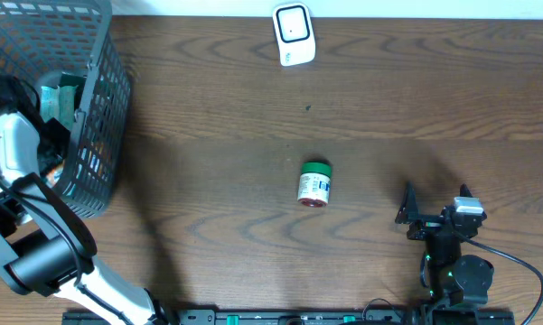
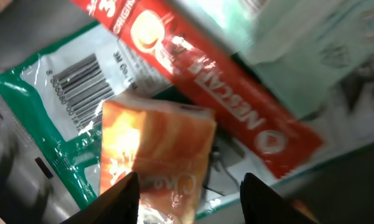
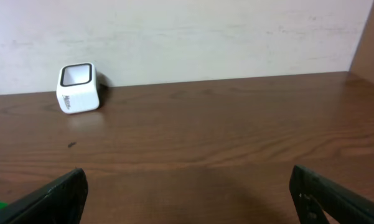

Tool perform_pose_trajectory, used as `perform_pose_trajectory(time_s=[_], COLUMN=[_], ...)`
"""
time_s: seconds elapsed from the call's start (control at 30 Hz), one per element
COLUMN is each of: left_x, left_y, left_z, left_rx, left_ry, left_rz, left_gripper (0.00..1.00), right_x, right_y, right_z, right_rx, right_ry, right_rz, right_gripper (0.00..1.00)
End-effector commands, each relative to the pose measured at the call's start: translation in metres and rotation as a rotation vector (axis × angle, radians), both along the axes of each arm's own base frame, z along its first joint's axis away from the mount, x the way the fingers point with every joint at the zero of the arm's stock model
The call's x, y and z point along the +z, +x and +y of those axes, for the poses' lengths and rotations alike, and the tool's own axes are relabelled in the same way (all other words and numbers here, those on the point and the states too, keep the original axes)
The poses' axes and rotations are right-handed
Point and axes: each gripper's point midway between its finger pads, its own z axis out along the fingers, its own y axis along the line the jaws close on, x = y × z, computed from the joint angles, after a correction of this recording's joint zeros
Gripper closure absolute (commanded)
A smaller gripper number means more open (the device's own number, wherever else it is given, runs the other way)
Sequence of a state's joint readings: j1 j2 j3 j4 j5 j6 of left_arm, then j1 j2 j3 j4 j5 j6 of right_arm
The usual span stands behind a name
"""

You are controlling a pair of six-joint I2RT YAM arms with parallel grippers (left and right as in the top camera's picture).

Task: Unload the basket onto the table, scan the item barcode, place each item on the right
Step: 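Lower the left gripper onto the orange juice pouch and grasp it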

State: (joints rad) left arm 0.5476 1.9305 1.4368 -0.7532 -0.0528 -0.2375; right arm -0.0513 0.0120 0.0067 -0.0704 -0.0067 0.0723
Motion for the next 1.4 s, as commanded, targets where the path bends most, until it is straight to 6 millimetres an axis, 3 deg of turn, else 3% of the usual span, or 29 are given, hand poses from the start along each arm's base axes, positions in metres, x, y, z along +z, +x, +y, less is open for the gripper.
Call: perform_pose_trajectory(time_s=[0.0,0.13,0.3,0.4,0.5,0.57,0.67,0.9,1.0,1.17,1.37], left_x=[-0.02,-0.02,-0.019,-0.019,-0.014,-0.008,0.01,0.082,0.093,0.084,0.043], left_y=[-0.013,-0.013,-0.017,-0.016,-0.01,-0.006,-0.002,0.003,0.001,-0.004,-0.01], left_z=[0.001,0.003,0.009,0.008,0.006,0.008,0.011,0.014,0.013,0.009,0.005], left_rx=[-0.001,-0.024,-0.013,-0.015,-0.019,-0.019,-0.017,0.024,0.025,0.027,0.031], left_ry=[0.017,0.032,0.06,0.054,0.042,0.049,0.071,0.162,0.175,0.158,0.112], left_rz=[0.071,0.078,0.099,0.09,0.064,0.047,0.011,-0.158,-0.181,-0.154,-0.089], left_gripper=[0.47,0.57,0.6,0.73,0.92,0.92,0.93,0.93,0.93,0.92,0.93], right_x=[0.0,0.0,0.0,0.0,0.0,0.0,0.0,0.0,0.0,0.0,0.0], right_y=[0.0,0.0,0.0,0.0,0.0,0.0,0.0,0.0,0.0,0.0,0.0], right_z=[-0.002,-0.002,-0.002,-0.002,-0.002,-0.002,-0.002,-0.002,-0.002,-0.002,-0.002], right_rx=[-0.01,-0.01,-0.01,-0.01,-0.01,-0.01,-0.01,-0.01,-0.01,-0.01,-0.01], right_ry=[0.012,0.013,0.012,0.013,0.013,0.013,0.013,0.013,0.013,0.013,0.013], right_rz=[-0.002,-0.002,-0.002,-0.002,-0.002,-0.002,-0.002,-0.002,-0.002,-0.002,-0.002], right_gripper=[0.01,0.01,0.01,0.01,0.01,0.01,0.01,0.01,0.01,0.01,0.01])
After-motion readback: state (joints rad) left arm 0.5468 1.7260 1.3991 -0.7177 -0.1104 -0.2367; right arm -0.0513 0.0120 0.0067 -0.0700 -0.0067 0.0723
